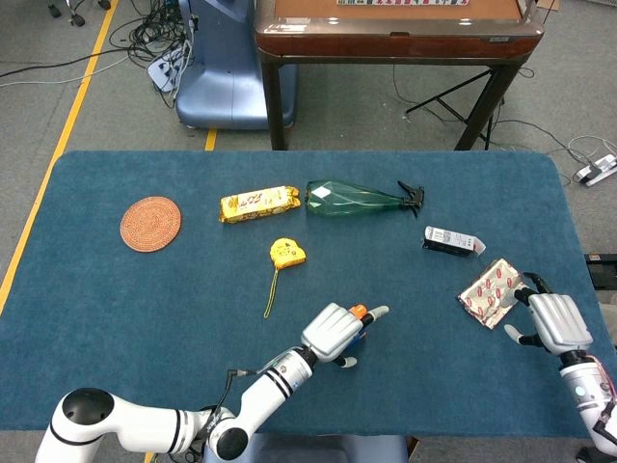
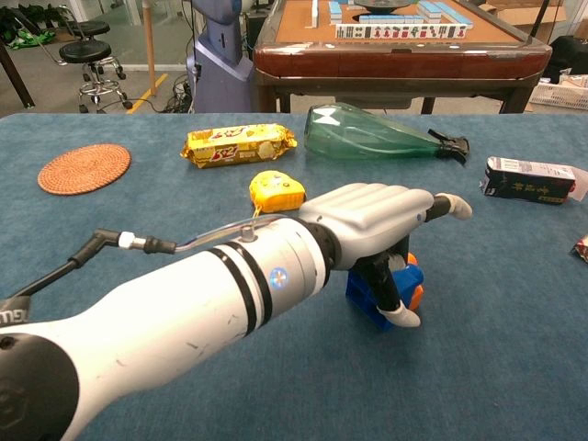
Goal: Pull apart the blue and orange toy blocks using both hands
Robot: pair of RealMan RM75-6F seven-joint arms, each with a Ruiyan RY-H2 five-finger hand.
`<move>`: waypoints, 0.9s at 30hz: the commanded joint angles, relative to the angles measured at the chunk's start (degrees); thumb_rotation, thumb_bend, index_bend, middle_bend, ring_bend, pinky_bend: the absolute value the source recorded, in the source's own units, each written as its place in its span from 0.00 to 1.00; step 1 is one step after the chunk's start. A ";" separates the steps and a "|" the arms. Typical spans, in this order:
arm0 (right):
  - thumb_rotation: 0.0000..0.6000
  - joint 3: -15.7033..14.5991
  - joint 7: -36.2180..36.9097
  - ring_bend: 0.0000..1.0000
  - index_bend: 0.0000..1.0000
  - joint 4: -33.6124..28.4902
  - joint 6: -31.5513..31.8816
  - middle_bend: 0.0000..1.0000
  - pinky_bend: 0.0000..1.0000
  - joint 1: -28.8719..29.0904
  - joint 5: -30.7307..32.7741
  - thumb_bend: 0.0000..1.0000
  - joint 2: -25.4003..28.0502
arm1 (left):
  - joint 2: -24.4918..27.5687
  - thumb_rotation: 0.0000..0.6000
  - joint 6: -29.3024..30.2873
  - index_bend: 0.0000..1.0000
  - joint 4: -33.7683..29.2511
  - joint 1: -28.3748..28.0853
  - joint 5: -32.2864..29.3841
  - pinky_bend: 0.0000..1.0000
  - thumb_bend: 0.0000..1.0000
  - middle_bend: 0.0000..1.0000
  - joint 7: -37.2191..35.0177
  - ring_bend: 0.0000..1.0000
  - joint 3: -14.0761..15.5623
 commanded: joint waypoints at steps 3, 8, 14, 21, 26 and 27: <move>1.00 -0.08 0.34 0.40 0.48 0.51 -0.16 0.41 0.51 -0.14 0.13 0.21 -0.18 | -1.46 1.00 -0.41 0.12 2.26 -1.47 -0.57 1.00 0.00 1.00 -0.34 1.00 -0.40; 1.00 -0.13 0.70 0.40 0.48 0.88 -0.12 0.41 0.51 -0.34 0.16 0.21 -0.24 | -2.79 1.00 -0.34 0.12 4.77 -2.36 -1.21 1.00 0.00 1.00 -0.99 1.00 -0.77; 1.00 -0.21 1.19 0.40 0.48 1.45 -0.31 0.41 0.51 -0.44 0.15 0.21 -0.61 | -3.48 1.00 0.45 0.12 6.80 -2.73 -1.60 1.00 0.00 1.00 -1.34 1.00 -1.06; 1.00 -0.14 1.48 0.40 0.48 1.82 -0.44 0.41 0.51 -0.31 -0.09 0.21 -0.99 | -2.55 1.00 1.85 0.13 7.07 -2.16 -3.29 1.00 0.00 1.00 -0.24 1.00 -1.02; 1.00 -0.03 1.44 0.40 0.48 1.64 -0.33 0.41 0.51 -0.25 -0.22 0.21 -0.93 | -0.56 1.00 3.29 0.14 5.27 -1.17 -4.32 1.00 0.00 1.00 0.85 1.00 -0.74; 1.00 -0.02 1.45 0.40 0.48 1.62 -0.32 0.41 0.51 -0.26 -0.22 0.21 -0.95 | 0.00 1.00 3.70 0.14 4.84 -0.90 -4.49 1.00 0.00 1.00 1.08 1.00 -0.65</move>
